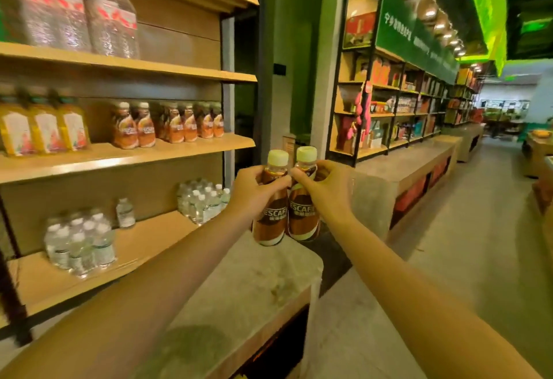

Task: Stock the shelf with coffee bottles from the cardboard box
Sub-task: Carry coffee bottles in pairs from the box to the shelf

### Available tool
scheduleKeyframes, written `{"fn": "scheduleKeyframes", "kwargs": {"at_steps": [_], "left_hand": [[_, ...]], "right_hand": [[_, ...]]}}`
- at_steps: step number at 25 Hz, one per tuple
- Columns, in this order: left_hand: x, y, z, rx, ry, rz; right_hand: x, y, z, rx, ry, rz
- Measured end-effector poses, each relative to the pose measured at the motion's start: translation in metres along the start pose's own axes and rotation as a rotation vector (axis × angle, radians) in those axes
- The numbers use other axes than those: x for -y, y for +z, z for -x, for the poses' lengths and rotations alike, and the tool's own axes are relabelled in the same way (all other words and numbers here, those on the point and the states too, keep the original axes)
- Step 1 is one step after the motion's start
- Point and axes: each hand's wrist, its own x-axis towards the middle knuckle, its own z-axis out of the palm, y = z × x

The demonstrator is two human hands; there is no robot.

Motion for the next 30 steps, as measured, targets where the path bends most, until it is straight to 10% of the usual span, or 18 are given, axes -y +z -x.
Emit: {"fn": "scheduleKeyframes", "kwargs": {"at_steps": [12,30], "left_hand": [[0.073,-0.029,-0.222,-0.31,-0.097,-0.078],[0.168,-0.075,-0.535,-0.411,-0.091,-0.131]], "right_hand": [[-0.074,0.17,-0.22,0.358,-0.059,-0.197],[-0.143,0.383,-0.49,0.438,-0.065,-0.316]]}}
